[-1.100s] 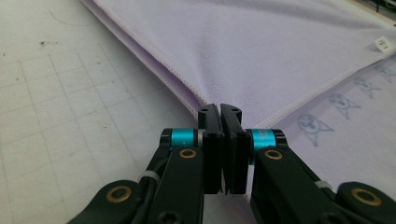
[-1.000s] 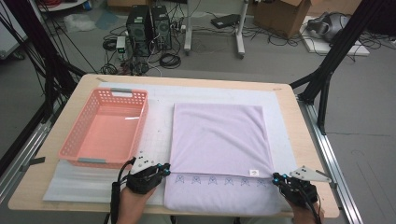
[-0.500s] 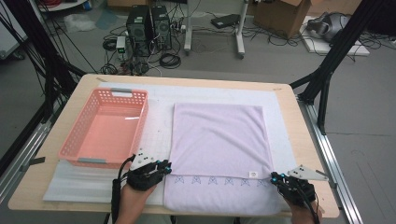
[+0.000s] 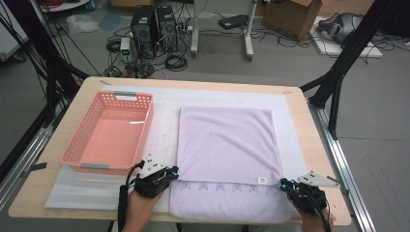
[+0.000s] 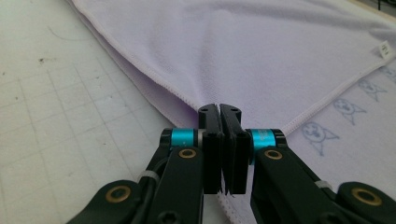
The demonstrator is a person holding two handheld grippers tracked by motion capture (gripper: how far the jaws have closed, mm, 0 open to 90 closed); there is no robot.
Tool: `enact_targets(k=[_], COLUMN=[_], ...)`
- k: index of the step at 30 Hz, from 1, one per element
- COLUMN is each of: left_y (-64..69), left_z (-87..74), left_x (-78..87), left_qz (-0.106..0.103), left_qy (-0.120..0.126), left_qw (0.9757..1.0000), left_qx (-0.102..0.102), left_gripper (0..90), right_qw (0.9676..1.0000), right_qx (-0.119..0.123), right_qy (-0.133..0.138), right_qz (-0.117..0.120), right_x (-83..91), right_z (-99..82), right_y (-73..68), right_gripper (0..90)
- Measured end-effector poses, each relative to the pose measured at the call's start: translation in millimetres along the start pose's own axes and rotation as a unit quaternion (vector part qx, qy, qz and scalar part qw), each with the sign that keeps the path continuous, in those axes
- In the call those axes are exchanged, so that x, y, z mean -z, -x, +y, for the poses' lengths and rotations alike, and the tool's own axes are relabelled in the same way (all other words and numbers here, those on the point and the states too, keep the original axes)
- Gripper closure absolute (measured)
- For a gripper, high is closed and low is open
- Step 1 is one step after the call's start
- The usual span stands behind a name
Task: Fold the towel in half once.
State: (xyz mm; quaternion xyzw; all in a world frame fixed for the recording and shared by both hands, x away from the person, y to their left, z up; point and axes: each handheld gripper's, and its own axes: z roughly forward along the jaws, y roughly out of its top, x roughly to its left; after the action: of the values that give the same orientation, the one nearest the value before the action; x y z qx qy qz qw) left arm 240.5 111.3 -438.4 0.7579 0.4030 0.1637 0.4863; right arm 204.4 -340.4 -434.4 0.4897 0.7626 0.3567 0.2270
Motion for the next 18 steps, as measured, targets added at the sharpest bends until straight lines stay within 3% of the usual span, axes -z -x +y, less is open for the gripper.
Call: enact_targets(k=[6,11,18], left_y=[-0.8,3.0,16.2], left_z=[-2.9,-6.7,-19.2], left_x=[7.4,23.2,46.7], left_qz=[-0.016,-0.034,-0.053], left_qy=[0.002,0.008,0.009], left_qw=[0.9996,0.9985,0.9977], left_qx=[0.025,0.042,0.043], left_gripper=[87.9,88.1,88.1], right_qw=[1.0,0.9999,0.9996], right_qx=[0.001,0.0,-0.006], right_qy=[0.0,0.006,0.009], right_qz=[0.003,0.015,0.028], right_x=[2.5,17.8,42.1], right_z=[-1.2,-7.1,-20.4], right_y=[0.4,-1.6,-4.6], right_gripper=[87.0,87.2,87.2])
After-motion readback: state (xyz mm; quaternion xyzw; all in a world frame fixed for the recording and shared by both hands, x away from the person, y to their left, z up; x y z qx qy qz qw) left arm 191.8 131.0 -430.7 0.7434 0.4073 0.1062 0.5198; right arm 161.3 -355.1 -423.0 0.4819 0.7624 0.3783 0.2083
